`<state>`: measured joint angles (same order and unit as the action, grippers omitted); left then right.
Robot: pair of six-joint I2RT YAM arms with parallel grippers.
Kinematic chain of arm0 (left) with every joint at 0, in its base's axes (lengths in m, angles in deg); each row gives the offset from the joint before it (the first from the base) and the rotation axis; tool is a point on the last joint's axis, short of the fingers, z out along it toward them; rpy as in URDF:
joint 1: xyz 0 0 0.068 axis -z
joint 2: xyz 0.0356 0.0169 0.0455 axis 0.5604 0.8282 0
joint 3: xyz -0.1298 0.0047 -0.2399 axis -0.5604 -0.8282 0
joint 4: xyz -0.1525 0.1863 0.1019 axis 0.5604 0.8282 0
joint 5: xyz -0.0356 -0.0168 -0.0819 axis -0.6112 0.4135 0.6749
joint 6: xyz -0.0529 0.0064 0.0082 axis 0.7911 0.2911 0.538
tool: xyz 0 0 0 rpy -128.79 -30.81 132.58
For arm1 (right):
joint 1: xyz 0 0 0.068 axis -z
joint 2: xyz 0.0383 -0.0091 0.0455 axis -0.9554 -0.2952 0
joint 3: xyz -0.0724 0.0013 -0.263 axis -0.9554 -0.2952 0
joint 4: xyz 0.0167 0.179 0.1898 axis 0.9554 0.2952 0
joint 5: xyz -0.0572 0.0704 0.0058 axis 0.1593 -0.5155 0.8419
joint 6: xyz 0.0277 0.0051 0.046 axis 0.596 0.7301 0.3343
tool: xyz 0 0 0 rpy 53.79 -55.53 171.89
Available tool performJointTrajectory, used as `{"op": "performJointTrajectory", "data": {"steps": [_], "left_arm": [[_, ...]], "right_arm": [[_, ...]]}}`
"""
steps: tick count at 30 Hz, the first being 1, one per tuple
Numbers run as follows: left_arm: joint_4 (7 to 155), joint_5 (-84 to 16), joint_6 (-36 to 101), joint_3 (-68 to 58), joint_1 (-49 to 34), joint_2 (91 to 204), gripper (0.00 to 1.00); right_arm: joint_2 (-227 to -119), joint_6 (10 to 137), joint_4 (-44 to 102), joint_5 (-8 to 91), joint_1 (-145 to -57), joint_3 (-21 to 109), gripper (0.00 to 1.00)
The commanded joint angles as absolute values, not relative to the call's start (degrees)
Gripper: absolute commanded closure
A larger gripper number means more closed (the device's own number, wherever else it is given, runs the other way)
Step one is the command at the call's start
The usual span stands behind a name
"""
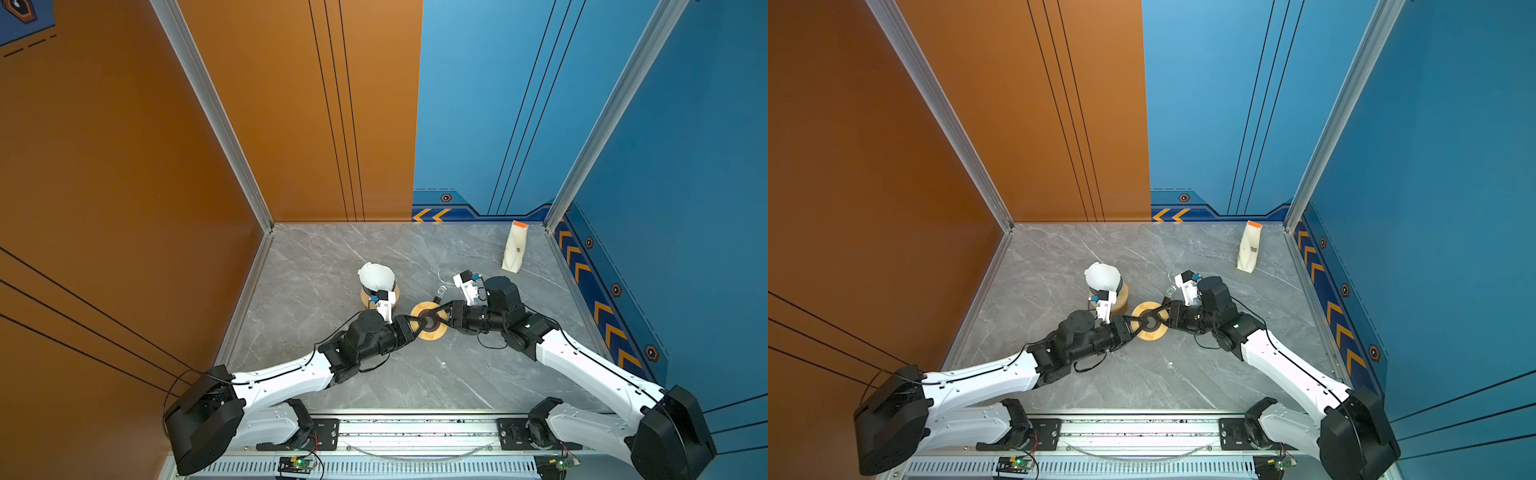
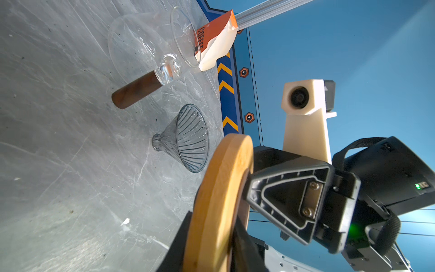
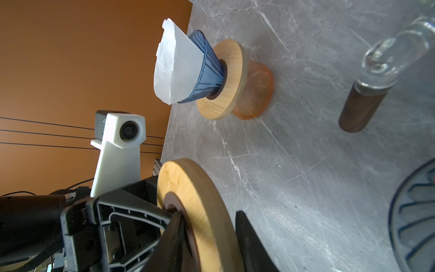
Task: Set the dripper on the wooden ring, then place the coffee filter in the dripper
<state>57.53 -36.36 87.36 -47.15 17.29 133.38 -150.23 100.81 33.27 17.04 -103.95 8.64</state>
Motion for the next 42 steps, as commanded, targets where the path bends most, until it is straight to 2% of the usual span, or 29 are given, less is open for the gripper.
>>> {"op": "performJointTrajectory", "data": {"steps": [1, 8, 15, 23, 29, 35, 42], "left_arm": [[56.2, -36.1, 85.7, -46.6, 17.5, 133.8, 0.72], [58.6, -35.8, 84.9, -45.1, 17.2, 134.3, 0.66], [60.3, -36.0, 84.4, -44.6, 16.7, 133.7, 0.61], [61.4, -35.9, 84.1, -44.0, 16.4, 133.5, 0.51], [61.6, -35.9, 84.0, -43.9, 16.4, 133.3, 0.38], [63.8, -36.1, 83.2, -43.6, 16.4, 132.5, 0.32], [70.8, -36.2, 76.3, -39.7, 17.7, 131.0, 0.1]], "right_arm": [[-151.1, 102.8, 30.3, 15.1, -103.9, 8.5, 0.75], [-151.8, 103.1, 28.9, 13.9, -103.2, 8.7, 0.85], [-152.0, 103.6, 28.2, 13.4, -102.3, 8.9, 1.0], [-151.9, 103.9, 27.7, 12.9, -101.0, 9.9, 1.0], [-151.8, 105.8, 25.2, 12.2, -99.5, 10.0, 1.0], [-151.7, 107.4, 23.4, 12.3, -98.0, 10.1, 1.0], [-152.0, 107.0, 24.7, 12.6, -95.1, 12.9, 1.0]]}}
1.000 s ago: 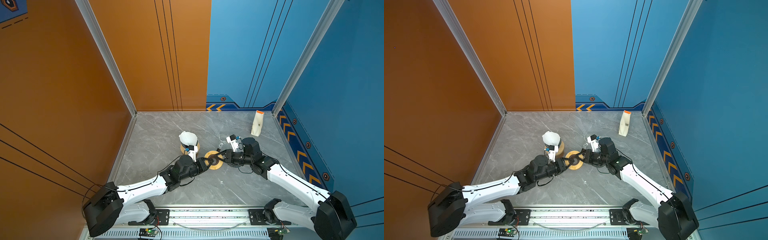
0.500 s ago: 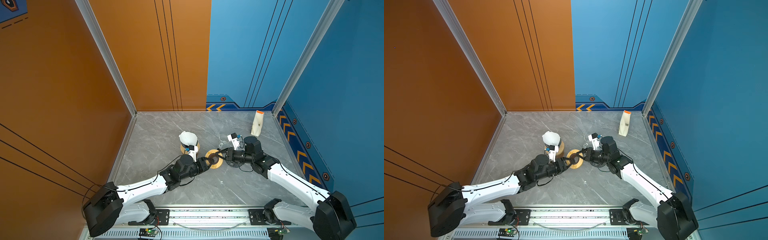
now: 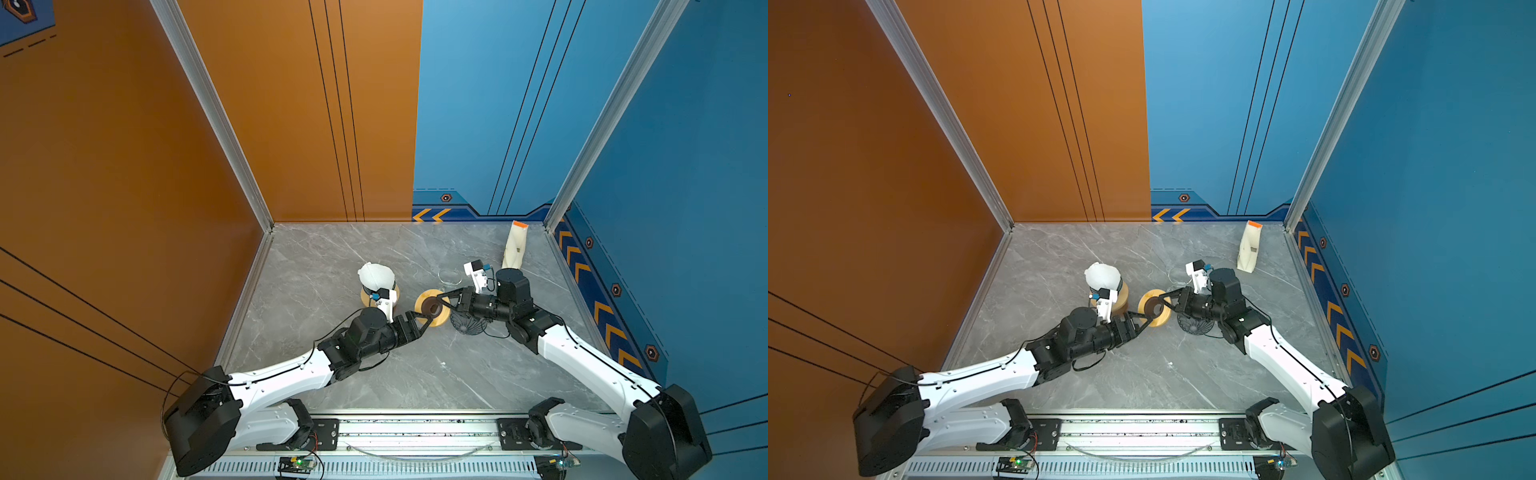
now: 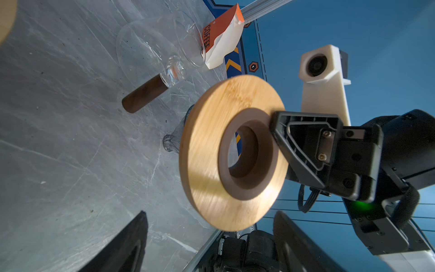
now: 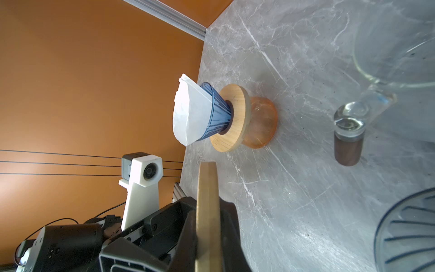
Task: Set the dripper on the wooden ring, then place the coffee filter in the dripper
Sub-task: 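Close the right gripper on the ring edge while the left gripper releases and withdraws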
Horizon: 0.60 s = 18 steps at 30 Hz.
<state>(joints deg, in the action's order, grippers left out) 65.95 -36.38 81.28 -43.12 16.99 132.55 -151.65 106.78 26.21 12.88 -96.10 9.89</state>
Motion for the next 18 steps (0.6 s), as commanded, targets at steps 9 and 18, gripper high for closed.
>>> {"op": "performJointTrajectory", "data": {"steps": [9, 18], "left_arm": [[90.3, -37.6, 62.5, -28.4, 18.5, 128.8, 0.03], [105.8, -42.2, 51.8, -19.2, 16.0, 125.6, 0.0]], "right_arm": [[-153.2, 101.8, 29.9, 12.6, -90.1, 18.7, 1.0], [-155.6, 98.5, 31.7, 11.1, -84.9, 20.7, 1.0]]}}
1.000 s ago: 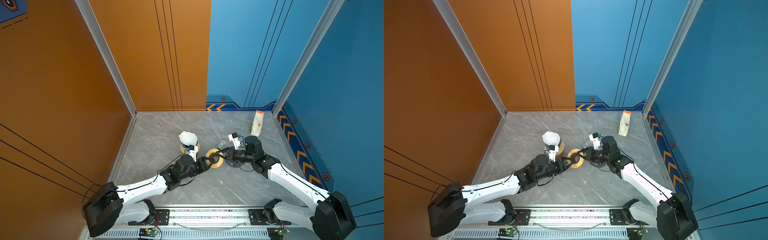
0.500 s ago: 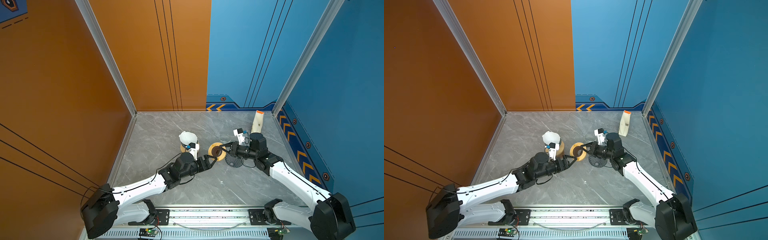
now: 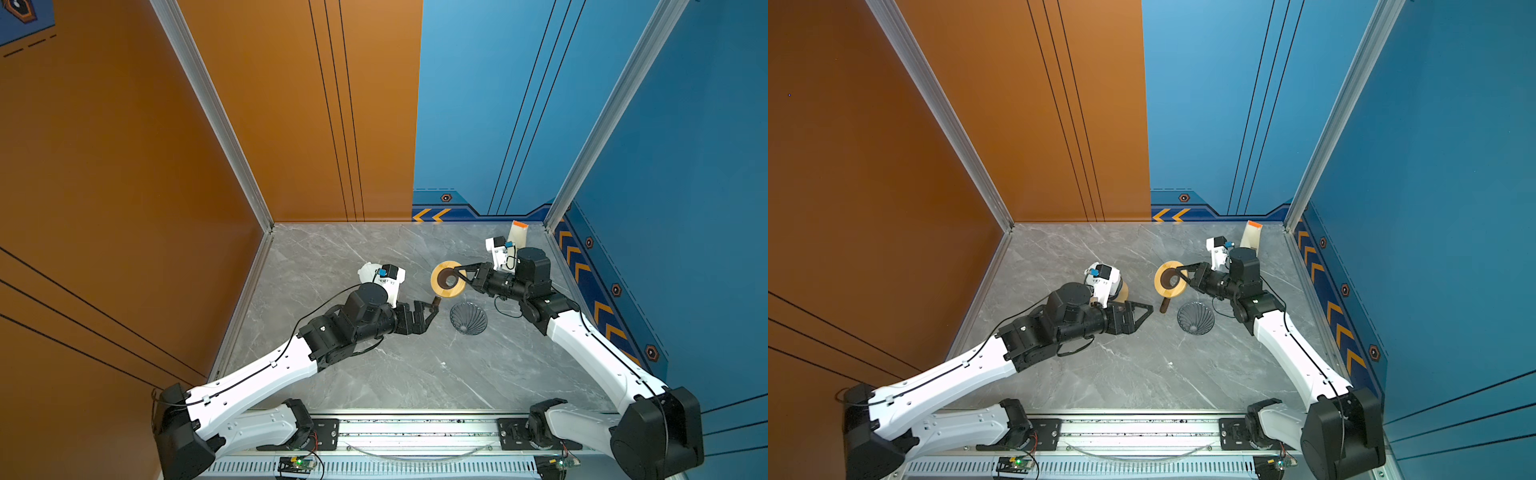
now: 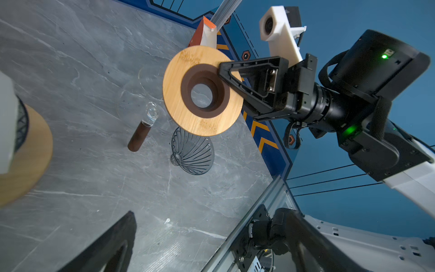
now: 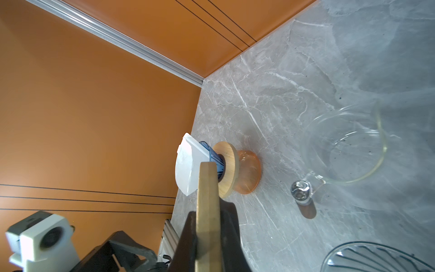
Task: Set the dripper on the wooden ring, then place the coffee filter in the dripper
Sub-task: 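Close the right gripper on the ring edge while the left gripper releases and withdraws, then carry the wooden ring with the right gripper onto the glass carafe and release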
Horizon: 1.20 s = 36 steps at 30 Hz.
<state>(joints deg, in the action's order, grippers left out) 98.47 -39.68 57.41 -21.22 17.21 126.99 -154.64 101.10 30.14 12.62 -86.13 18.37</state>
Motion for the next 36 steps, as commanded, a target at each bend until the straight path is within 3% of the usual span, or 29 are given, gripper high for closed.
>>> {"op": "performJointTrajectory", "data": {"steps": [1, 17, 36], "left_arm": [[106.5, -42.4, 51.1, -18.9, 15.6, 125.3, 0.0], [110.3, -40.9, 49.0, -19.9, 7.3, 121.3, 0.02], [110.2, -38.8, 49.6, -20.4, 5.5, 121.9, 0.02]], "right_arm": [[-156.1, 98.3, 31.7, 11.0, -84.3, 20.9, 1.0], [-166.7, 99.6, 27.9, 10.2, -80.8, 24.0, 1.0], [-175.7, 103.6, 20.0, 8.2, -80.5, 24.1, 1.0]]}}
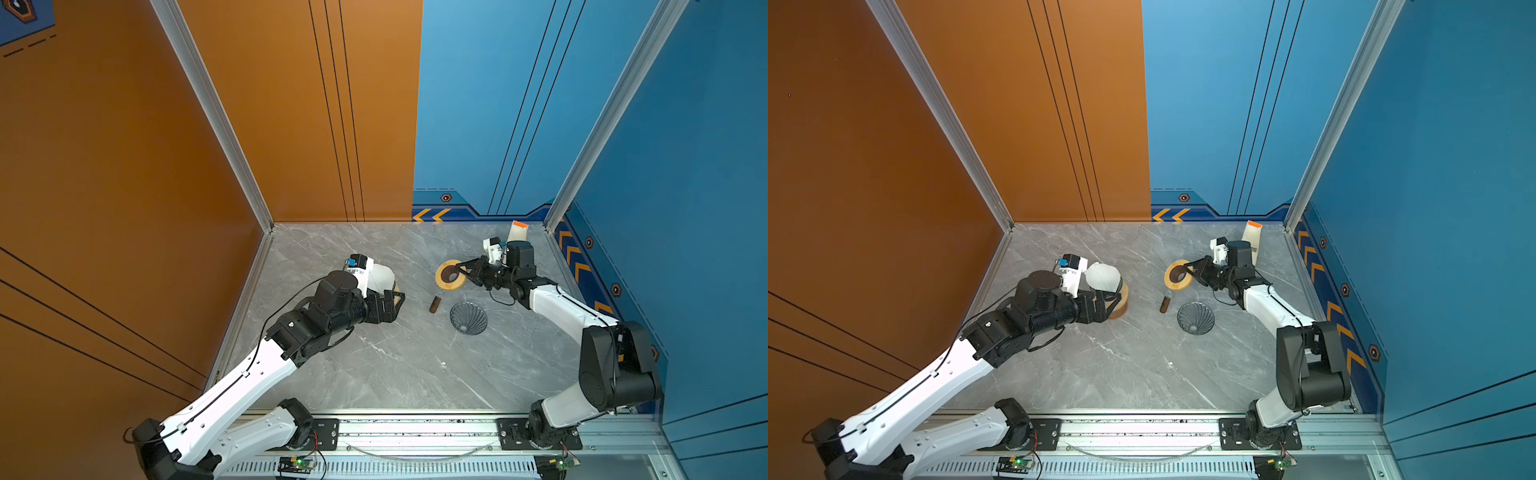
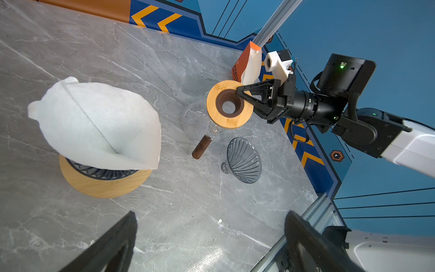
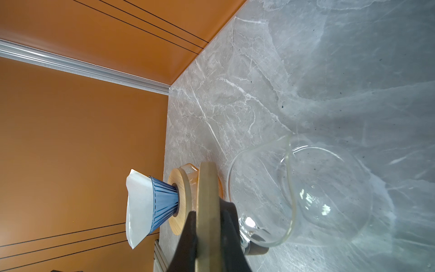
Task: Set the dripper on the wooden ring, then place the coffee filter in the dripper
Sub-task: 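Carry the wooden ring with the right gripper onto the glass carafe and release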
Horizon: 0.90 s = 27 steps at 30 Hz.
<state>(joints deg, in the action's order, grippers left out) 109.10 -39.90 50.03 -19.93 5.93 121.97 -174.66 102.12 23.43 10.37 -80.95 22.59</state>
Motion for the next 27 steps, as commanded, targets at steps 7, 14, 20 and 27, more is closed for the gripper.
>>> {"op": "performJointTrajectory", "data": {"steps": [7, 14, 20, 27], "left_arm": [[110.2, -39.0, 49.8, -20.6, 5.5, 121.7, 0.02], [110.0, -38.7, 50.3, -20.7, 5.5, 122.1, 0.02], [109.9, -38.8, 50.4, -20.9, 5.5, 122.0, 0.02], [109.3, -38.5, 50.9, -21.2, 5.6, 122.3, 0.02]], "right_arm": [[-177.1, 105.0, 17.3, 8.4, -79.9, 23.1, 1.0], [-179.0, 106.5, 16.0, 7.7, -79.2, 22.8, 1.0], [-179.5, 106.8, 15.5, 7.8, -79.0, 21.8, 0.99], [-179.9, 106.6, 15.4, 8.2, -78.7, 21.4, 0.85]]}}
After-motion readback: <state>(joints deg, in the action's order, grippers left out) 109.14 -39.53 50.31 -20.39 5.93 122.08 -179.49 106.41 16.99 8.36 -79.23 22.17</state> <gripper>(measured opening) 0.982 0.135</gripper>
